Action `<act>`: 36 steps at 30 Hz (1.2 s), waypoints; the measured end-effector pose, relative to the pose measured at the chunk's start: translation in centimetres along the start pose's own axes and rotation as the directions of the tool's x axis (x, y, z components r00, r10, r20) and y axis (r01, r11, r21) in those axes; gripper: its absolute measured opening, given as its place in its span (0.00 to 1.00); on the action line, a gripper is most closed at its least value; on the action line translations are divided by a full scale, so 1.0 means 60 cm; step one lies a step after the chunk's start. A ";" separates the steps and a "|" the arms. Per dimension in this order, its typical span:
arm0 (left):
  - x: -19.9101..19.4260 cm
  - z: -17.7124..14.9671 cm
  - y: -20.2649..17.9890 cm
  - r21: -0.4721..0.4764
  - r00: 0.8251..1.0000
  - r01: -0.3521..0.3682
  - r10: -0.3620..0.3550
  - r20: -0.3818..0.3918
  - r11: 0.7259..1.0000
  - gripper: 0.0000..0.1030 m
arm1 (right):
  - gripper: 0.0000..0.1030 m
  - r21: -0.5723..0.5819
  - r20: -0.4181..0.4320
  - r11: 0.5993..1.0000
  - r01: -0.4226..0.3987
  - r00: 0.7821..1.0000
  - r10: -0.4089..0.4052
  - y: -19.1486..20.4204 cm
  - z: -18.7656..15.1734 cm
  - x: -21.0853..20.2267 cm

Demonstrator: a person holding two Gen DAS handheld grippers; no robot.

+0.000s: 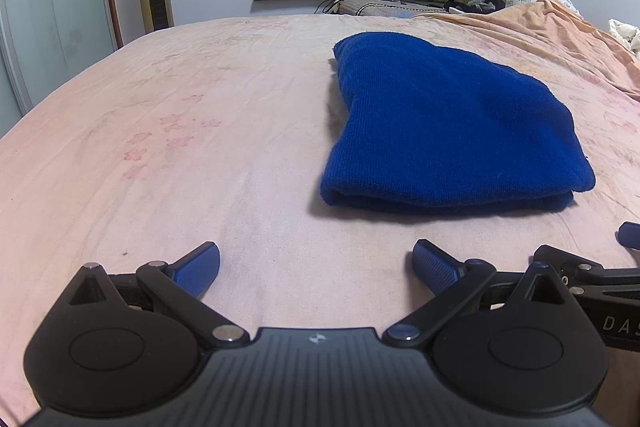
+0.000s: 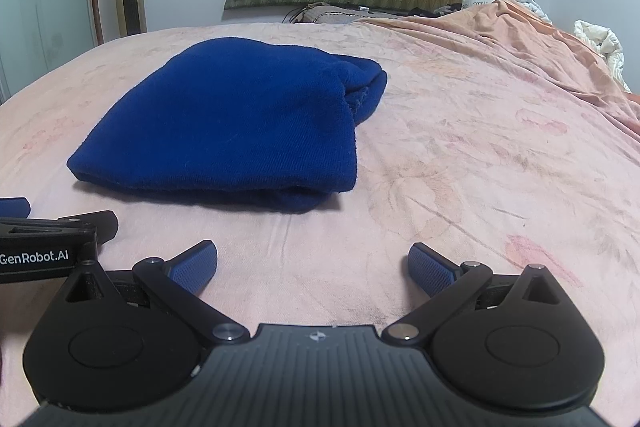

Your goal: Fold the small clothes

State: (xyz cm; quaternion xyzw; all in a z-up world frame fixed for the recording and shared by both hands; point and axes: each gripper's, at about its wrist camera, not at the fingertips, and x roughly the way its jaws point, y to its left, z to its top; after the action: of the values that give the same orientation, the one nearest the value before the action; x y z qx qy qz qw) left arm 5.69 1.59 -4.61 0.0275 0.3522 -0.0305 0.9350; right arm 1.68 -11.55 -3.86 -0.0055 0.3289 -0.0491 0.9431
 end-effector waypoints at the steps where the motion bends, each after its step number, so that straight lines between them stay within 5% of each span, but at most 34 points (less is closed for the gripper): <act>1: 0.000 0.000 0.000 0.000 1.000 0.001 -0.001 0.000 1.000 1.00 | 1.00 0.000 0.000 1.000 0.000 1.000 0.000 0.000 0.000 0.000; 36: -0.028 0.001 0.011 -0.014 1.000 -0.019 0.019 -0.023 1.000 1.00 | 1.00 -0.018 0.002 1.000 -0.007 1.000 0.007 0.003 -0.002 -0.018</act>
State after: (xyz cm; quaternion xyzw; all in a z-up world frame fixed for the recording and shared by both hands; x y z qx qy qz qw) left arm 4.56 2.31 -3.44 0.0245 0.3626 -0.0188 0.9314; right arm 0.79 -11.29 -3.28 -0.0126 0.3282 -0.0427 0.9435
